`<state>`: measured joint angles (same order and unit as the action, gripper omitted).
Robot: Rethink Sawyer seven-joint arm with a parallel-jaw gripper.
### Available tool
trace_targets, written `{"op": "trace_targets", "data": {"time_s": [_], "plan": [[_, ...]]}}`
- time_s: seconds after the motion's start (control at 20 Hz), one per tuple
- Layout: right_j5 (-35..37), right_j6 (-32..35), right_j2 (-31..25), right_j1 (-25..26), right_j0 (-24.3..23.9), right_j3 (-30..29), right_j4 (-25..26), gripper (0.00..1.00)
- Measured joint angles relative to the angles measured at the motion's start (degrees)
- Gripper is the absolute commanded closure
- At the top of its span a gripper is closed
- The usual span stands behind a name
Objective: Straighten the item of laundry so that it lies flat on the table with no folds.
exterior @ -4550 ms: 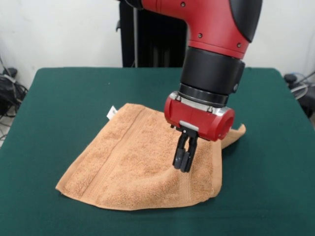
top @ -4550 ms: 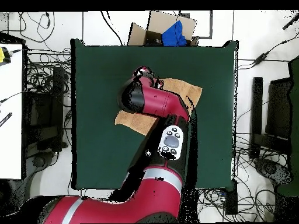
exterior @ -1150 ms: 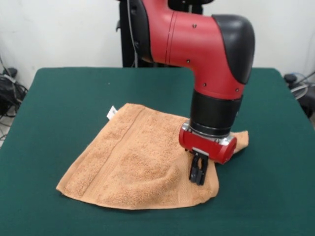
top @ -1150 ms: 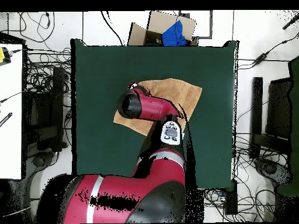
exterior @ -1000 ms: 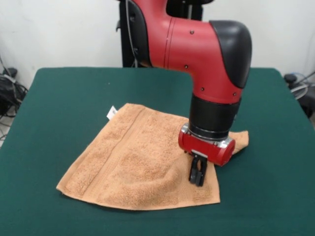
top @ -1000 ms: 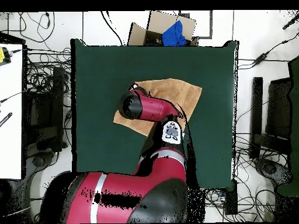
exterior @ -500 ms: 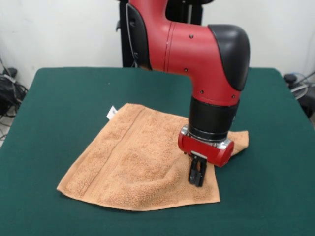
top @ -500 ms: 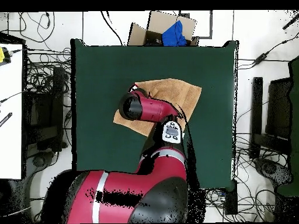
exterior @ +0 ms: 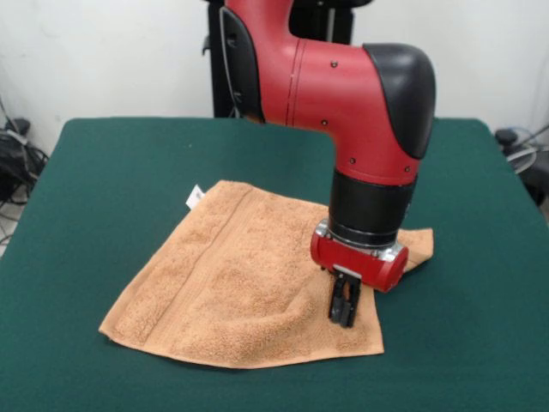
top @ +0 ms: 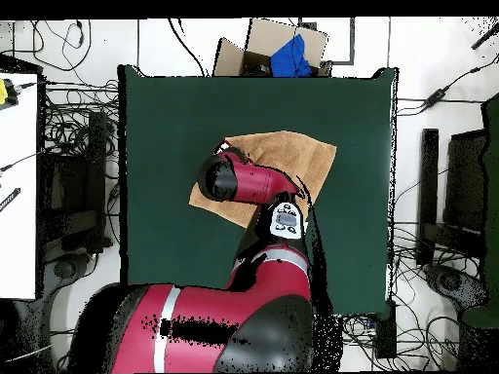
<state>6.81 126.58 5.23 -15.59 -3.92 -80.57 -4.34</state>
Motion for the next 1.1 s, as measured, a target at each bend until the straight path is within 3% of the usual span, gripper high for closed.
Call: {"op": "trace_targets", "data": {"time_s": [0.65, 1.1], "plan": [[-2.2, 0.0, 1.2, 0.7, 1.1, 0.7, -0.1, 1.00], [-2.2, 0.0, 1.3, 3.5, 1.1, 6.6, -1.4, 1.00]]}}
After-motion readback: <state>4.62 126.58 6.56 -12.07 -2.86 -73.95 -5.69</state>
